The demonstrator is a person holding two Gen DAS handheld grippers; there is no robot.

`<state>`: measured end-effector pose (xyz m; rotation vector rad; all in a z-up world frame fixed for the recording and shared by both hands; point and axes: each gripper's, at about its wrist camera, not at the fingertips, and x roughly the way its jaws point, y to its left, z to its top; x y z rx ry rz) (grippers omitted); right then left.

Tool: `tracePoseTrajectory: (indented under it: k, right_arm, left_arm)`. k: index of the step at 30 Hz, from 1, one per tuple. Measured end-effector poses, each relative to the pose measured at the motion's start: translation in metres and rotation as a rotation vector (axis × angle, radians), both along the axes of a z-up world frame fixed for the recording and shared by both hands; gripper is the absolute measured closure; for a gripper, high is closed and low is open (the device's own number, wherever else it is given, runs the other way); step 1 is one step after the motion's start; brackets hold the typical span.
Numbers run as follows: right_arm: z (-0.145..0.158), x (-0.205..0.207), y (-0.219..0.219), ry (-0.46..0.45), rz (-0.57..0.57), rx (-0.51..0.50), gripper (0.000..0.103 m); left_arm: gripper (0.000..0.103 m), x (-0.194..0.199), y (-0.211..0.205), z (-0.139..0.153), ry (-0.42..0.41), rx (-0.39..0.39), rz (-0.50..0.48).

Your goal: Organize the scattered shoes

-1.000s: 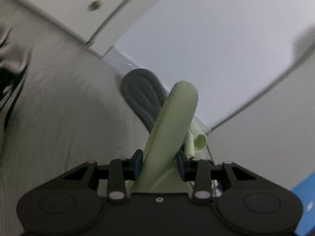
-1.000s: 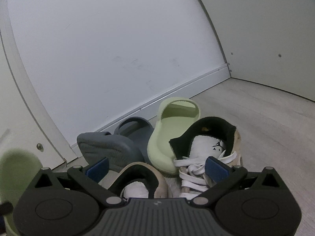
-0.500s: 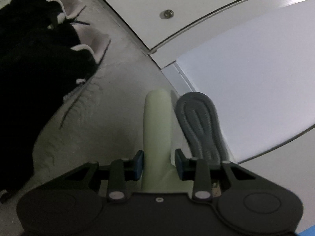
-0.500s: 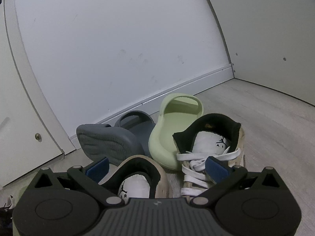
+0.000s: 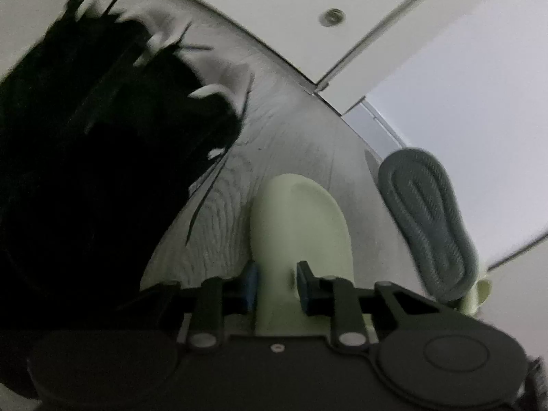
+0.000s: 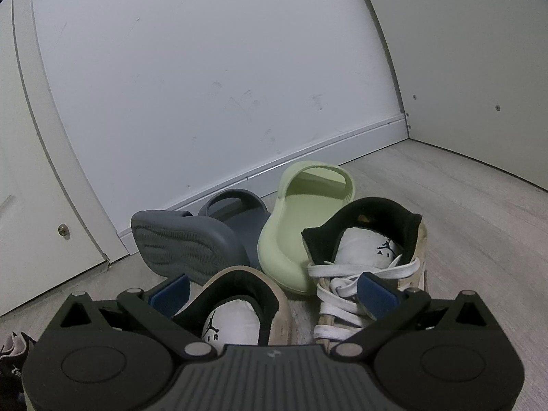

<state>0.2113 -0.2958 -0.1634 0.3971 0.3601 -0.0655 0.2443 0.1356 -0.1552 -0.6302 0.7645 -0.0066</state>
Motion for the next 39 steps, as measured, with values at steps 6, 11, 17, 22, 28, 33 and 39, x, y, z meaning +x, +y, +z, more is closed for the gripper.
tracePoseTrajectory:
  k: [6,11,17,22,28,33,39]
  right_arm:
    - [0.001,-0.001,-0.002,-0.001,-0.002,0.01,0.0]
    - [0.001,0.0,-0.001,0.003,-0.009,0.005,0.0]
    - [0.001,0.0,0.0,0.005,-0.004,-0.003,0.0]
    - [0.001,0.0,-0.001,0.006,-0.006,0.003,0.0]
    - [0.001,-0.001,-0.001,0.007,-0.004,0.002,0.0]
    - [0.001,-0.002,-0.003,0.006,-0.001,0.015,0.0]
    - [0.003,-0.002,-0.006,-0.001,-0.006,0.031,0.0]
  left_arm:
    - [0.051,-0.011,-0.033,0.049,-0.091,0.26,-0.148]
    - [0.044,-0.03,-0.101,0.059,-0.058,0.432,-0.223]
    - [0.043,-0.037,-0.144,0.045,-0.023,0.619,-0.162]
    - [0.037,-0.042,-0.151,0.04,0.028,0.602,-0.107]
    - [0.026,-0.041,-0.152,0.03,-0.004,0.624,-0.086]
    - [0.031,-0.028,-0.122,0.035,0.026,0.629,-0.04]
    - [0.045,-0.032,-0.096,0.055,-0.009,0.602,-0.055]
